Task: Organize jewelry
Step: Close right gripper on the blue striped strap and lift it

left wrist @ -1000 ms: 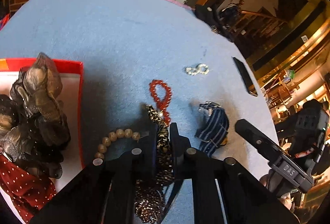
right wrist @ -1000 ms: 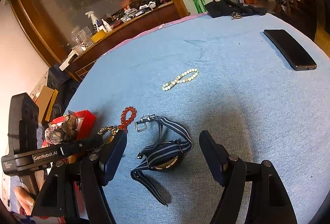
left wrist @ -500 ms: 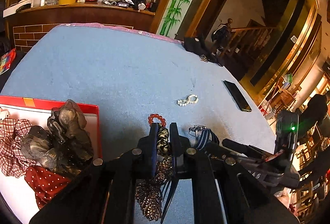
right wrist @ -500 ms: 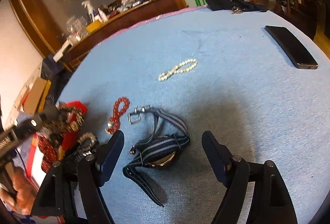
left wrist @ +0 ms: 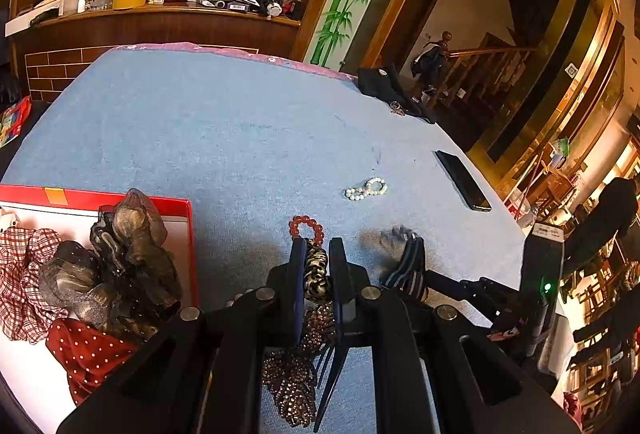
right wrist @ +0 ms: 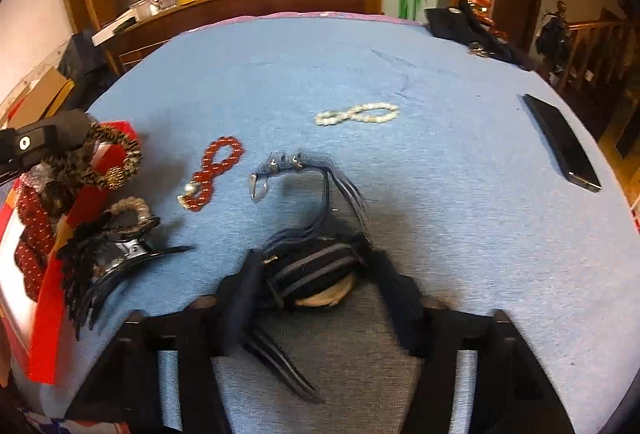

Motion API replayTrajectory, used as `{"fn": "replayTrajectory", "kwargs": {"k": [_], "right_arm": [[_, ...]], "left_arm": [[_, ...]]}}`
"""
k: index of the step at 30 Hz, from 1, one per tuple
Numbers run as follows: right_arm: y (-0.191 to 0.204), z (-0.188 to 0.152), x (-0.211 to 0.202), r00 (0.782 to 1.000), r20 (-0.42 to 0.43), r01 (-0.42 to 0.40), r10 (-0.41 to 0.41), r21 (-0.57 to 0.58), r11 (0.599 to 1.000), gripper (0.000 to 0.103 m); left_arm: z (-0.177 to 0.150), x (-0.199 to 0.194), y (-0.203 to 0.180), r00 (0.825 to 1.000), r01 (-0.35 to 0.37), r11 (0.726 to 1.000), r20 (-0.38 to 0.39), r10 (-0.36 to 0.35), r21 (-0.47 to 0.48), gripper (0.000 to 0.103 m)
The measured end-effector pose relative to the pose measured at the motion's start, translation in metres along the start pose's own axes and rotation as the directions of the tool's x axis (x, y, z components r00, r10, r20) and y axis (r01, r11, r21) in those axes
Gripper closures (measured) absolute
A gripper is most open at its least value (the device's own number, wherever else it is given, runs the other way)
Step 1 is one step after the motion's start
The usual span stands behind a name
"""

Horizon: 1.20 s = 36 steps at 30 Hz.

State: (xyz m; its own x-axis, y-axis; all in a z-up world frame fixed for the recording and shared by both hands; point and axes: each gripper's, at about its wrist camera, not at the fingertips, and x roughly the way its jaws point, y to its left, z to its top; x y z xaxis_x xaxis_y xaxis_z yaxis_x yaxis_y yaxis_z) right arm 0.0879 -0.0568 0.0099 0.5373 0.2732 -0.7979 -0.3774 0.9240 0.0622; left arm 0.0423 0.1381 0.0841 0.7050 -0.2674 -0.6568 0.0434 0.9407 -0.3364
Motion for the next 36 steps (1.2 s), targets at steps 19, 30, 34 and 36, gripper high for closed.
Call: {"fn": "replayTrajectory", "kwargs": {"k": [19,30,34,36], "right_arm": [[-0.006,0.006,-0.068,0.941,0.32,-0.138,0.109,0.071,0.988,0.048],[-0.003,0.005,-0.069,0.941,0.319,-0.14,0.112,0.066,0.988,0.048],[-0.005,0.005,-0.068,0.941,0.32,-0.142,0.113,0.067,0.988,0.048],[-0.005,0.005,-0.067,0.942,0.316,-0.14,0.111,0.068,0.988,0.048]], "left_arm": [[-0.004,-0.003,-0.008,1.0,-0.017,0.999,0.025,0.017,0.031,0.093],[-0.007,-0.002,-0.015,0.997,-0.065,0.995,0.04,0.062,0.071,0.093],[-0.008,-0.003,-0.017,0.995,-0.089,0.992,0.05,0.085,0.087,0.093],[-0.009,-0.003,-0.018,0.994,-0.098,0.991,0.055,0.093,0.094,0.093]]}}
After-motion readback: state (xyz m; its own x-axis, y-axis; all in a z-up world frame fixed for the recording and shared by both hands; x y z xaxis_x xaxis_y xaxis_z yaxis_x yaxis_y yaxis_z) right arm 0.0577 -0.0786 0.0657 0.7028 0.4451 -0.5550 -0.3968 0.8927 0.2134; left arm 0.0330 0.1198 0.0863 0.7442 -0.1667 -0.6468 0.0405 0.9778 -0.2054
